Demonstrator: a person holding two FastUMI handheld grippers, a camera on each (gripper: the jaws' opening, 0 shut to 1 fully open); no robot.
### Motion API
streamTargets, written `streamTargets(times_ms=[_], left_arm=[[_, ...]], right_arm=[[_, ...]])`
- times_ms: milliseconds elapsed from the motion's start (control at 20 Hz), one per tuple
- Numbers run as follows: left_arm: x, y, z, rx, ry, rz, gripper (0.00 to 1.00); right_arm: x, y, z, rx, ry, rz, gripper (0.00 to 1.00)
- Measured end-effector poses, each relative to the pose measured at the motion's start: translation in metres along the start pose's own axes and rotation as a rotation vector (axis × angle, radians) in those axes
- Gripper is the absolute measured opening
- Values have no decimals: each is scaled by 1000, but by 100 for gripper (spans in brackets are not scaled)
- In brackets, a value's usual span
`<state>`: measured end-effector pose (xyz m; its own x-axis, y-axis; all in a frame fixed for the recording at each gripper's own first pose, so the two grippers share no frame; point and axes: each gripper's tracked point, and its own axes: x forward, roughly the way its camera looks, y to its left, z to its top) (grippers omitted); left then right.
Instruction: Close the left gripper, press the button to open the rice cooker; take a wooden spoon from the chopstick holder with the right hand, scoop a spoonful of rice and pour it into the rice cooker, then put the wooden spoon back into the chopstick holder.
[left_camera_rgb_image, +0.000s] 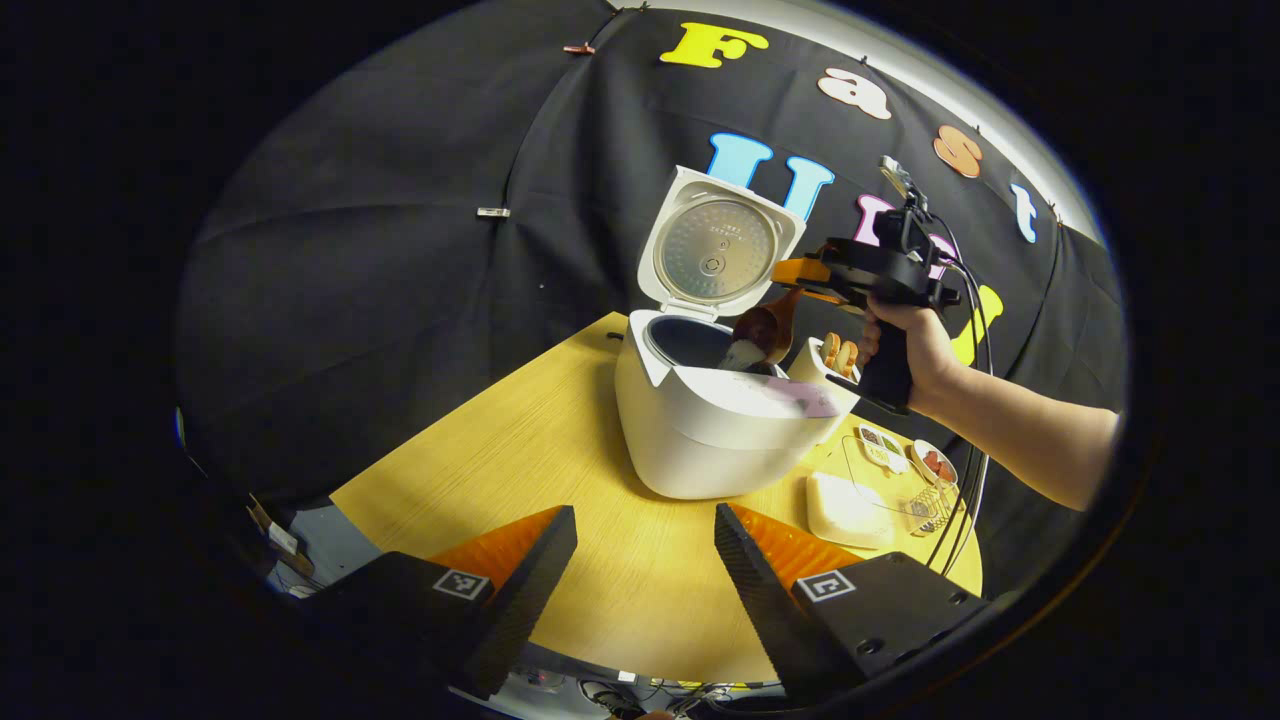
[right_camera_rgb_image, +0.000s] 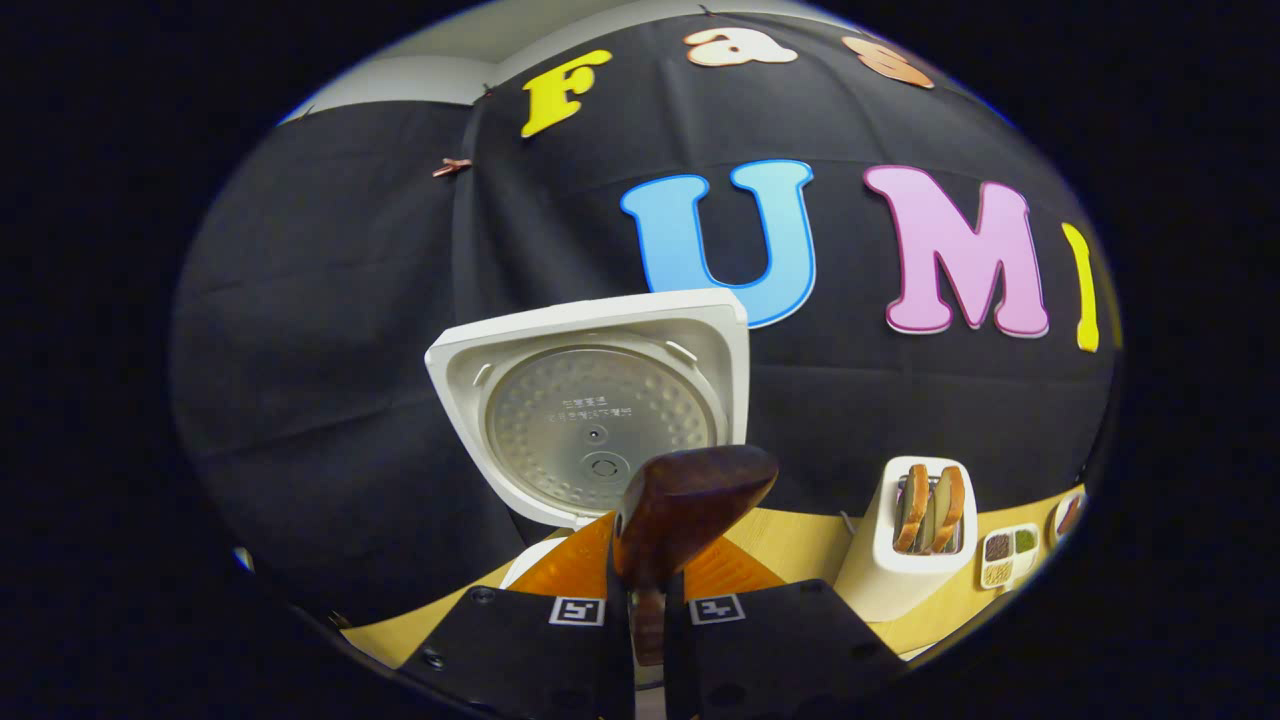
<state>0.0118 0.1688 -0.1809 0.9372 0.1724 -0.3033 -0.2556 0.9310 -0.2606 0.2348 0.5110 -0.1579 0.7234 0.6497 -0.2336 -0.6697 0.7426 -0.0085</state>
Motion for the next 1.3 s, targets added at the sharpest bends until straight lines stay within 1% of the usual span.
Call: streamTargets(times_ms=[50,200,350,500,550,600,700,800,850,1050,1150,1300], left_arm=[[-1,-1,-1,-3,1,-2,96],[-4,1,-2,-17,-13,14,96],[-5,1,-1,-17,-19,22,96],[-6,1,1,5,-27,27,96],[-5,0,1,16,-30,29,96],[-5,-1,3,26,-32,30,96],[-4,-3,6,36,-41,31,96],[-3,-10,5,36,-42,23,97],[-2,-13,4,33,-41,16,95],[0,-33,0,40,-34,-16,96],[1,-42,0,49,-36,-34,96],[1,-57,2,68,-40,-55,96]], right_arm=[[-1,7,-1,-44,-5,19,16],[-3,33,0,-137,-44,118,16],[-3,39,-9,-228,-38,138,16],[-1,43,-17,-252,-24,154,16],[-2,41,-16,-242,-23,154,16],[-3,39,-15,-205,-16,151,16],[-4,31,-8,-86,-5,138,16],[-8,10,5,8,-11,97,16],[-9,-5,8,51,-8,68,16],[-35,-60,23,247,-13,-23,16],[-51,-93,34,308,-38,-75,16],[-91,-146,41,413,-62,-191,16]])
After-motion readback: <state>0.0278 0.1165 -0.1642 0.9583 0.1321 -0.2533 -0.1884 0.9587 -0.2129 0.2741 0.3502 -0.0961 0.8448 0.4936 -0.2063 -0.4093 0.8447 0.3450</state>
